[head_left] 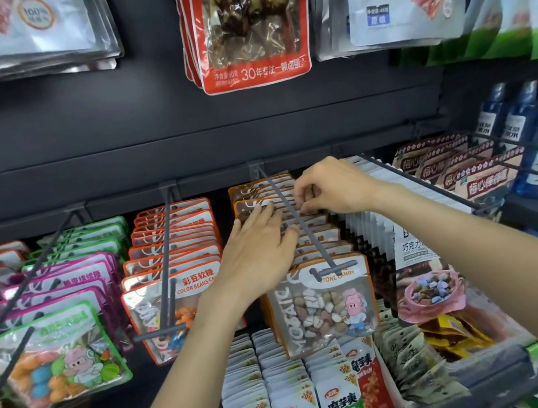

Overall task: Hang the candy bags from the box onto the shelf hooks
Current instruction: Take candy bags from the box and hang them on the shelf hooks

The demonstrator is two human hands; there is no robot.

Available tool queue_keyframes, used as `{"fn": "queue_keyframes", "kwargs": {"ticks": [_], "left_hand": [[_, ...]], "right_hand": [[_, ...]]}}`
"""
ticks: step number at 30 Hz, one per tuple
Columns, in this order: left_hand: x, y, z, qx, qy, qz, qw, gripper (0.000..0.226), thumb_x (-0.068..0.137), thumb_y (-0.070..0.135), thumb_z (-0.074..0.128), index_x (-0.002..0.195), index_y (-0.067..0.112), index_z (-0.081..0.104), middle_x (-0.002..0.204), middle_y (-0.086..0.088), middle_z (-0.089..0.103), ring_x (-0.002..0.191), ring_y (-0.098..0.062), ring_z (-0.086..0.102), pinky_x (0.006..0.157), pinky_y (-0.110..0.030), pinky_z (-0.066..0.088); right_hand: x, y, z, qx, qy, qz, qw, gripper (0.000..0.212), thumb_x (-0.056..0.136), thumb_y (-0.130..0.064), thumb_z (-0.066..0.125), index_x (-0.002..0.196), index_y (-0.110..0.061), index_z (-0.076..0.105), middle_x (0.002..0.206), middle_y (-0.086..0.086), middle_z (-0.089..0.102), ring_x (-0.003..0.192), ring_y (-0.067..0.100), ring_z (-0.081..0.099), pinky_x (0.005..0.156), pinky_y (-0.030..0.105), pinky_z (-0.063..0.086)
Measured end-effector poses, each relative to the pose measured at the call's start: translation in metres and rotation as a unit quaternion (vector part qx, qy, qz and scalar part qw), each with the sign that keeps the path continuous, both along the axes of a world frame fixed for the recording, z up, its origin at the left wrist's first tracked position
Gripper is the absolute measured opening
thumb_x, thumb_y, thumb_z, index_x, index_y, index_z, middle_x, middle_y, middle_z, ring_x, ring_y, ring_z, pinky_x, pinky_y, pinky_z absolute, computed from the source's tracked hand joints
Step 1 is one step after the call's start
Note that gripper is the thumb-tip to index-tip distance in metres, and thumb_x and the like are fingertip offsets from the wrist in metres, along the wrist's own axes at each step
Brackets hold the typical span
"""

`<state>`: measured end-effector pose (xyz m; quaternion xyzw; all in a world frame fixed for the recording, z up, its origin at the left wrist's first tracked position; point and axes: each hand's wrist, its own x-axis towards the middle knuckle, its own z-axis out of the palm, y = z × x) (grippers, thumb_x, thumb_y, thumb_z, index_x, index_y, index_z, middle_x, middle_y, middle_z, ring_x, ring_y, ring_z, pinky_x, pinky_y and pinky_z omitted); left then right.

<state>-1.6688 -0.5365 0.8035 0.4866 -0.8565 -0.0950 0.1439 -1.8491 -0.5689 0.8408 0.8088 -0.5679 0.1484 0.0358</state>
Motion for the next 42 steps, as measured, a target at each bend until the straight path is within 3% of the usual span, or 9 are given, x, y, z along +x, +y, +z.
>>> {"fn": "queue_keyframes", "kwargs": {"ticks": [4, 7, 10, 16, 23, 26, 29, 33, 42], "left_hand": [[0.002, 0.001, 0.002, -0.024, 0.022, 0.006, 0.999, 0.052, 0.104, 0.04, 0.022, 0.153, 0.022, 0.02, 0.16, 0.006, 0.017, 0.148, -0.009, 0.006, 0.119, -0.036, 0.001], [0.001, -0.006, 0.005, -0.019, 0.012, 0.019, 1.0, 0.053, 0.104, 0.038, 0.021, 0.154, 0.02, 0.016, 0.161, 0.005, 0.011, 0.148, -0.01, 0.003, 0.119, -0.034, 0.0], [-0.005, -0.014, 0.006, 0.007, -0.019, 0.024, 1.0, 0.054, 0.104, 0.038, 0.017, 0.154, 0.017, 0.012, 0.162, 0.001, 0.005, 0.149, -0.014, -0.001, 0.119, -0.036, -0.001], [-0.006, -0.015, 0.004, 0.03, -0.028, 0.019, 0.999, 0.053, 0.104, 0.037, 0.016, 0.154, 0.019, 0.011, 0.162, -0.001, 0.003, 0.149, -0.017, -0.001, 0.119, -0.037, 0.0], [-0.006, -0.016, 0.005, 0.034, 0.008, 0.027, 0.999, 0.053, 0.104, 0.037, 0.017, 0.154, 0.02, 0.012, 0.162, 0.001, 0.004, 0.148, -0.013, -0.001, 0.12, -0.038, -0.001], [-0.011, -0.03, 0.009, 0.015, 0.011, 0.044, 0.999, 0.053, 0.105, 0.034, 0.016, 0.154, 0.018, 0.008, 0.162, 0.002, 0.002, 0.148, -0.013, -0.002, 0.12, -0.039, -0.001], [-0.013, -0.047, 0.011, 0.015, -0.01, 0.065, 0.998, 0.053, 0.105, 0.032, 0.016, 0.155, 0.016, 0.007, 0.162, -0.001, 0.001, 0.149, -0.017, -0.002, 0.119, -0.043, 0.0], [-0.014, -0.052, 0.005, 0.045, -0.043, 0.079, 0.995, 0.055, 0.105, 0.033, 0.016, 0.154, 0.014, 0.001, 0.162, -0.004, -0.007, 0.148, -0.022, -0.008, 0.118, -0.045, -0.002], [-0.014, -0.043, 0.001, 0.055, -0.05, 0.108, 0.991, 0.058, 0.105, 0.039, 0.013, 0.153, 0.012, -0.004, 0.16, -0.011, -0.014, 0.146, -0.029, -0.016, 0.118, -0.042, -0.006]], "right_hand": [[-0.004, -0.001, 0.003, 0.033, -0.017, 0.012, 0.999, 0.018, 0.083, -0.024, 0.073, 0.072, -0.034, 0.062, 0.07, -0.018, 0.058, 0.074, 0.009, 0.058, 0.071, 0.029, 0.047], [-0.004, -0.004, 0.005, 0.008, -0.052, 0.005, 0.999, 0.005, 0.089, -0.027, 0.067, 0.087, -0.025, 0.072, 0.079, -0.012, 0.062, 0.077, 0.007, 0.056, 0.078, 0.028, 0.047], [-0.002, -0.009, 0.006, -0.021, -0.046, -0.024, 0.998, 0.01, 0.091, -0.025, 0.065, 0.098, -0.024, 0.073, 0.089, -0.007, 0.067, 0.08, 0.007, 0.057, 0.077, 0.025, 0.046], [0.005, -0.016, 0.005, 0.013, 0.019, -0.038, 0.999, 0.022, 0.09, -0.025, 0.067, 0.112, -0.025, 0.07, 0.11, -0.002, 0.069, 0.098, 0.019, 0.063, 0.085, 0.038, 0.054], [0.001, -0.014, 0.004, -0.006, -0.041, -0.039, 0.998, 0.027, 0.097, -0.017, 0.054, 0.122, -0.021, 0.066, 0.125, 0.002, 0.064, 0.109, 0.019, 0.06, 0.093, 0.035, 0.049], [0.003, -0.018, 0.001, -0.007, -0.063, -0.038, 0.997, 0.035, 0.102, -0.013, 0.042, 0.133, -0.015, 0.057, 0.141, 0.006, 0.053, 0.129, 0.023, 0.048, 0.108, 0.035, 0.038], [0.012, -0.021, -0.004, 0.069, -0.001, -0.015, 0.997, 0.044, 0.105, -0.019, 0.032, 0.148, -0.012, 0.035, 0.158, 0.006, 0.028, 0.145, 0.02, 0.024, 0.117, 0.029, 0.017], [0.015, -0.025, -0.015, 0.175, 0.019, -0.017, 0.984, 0.055, 0.106, -0.035, 0.018, 0.155, -0.014, 0.002, 0.162, 0.006, -0.004, 0.15, 0.017, -0.004, 0.119, 0.027, 0.0], [0.013, -0.023, -0.022, 0.206, 0.007, -0.046, 0.977, 0.066, 0.105, -0.045, 0.016, 0.152, -0.008, -0.011, 0.16, 0.009, -0.019, 0.148, 0.019, -0.013, 0.118, 0.029, -0.004]]}}
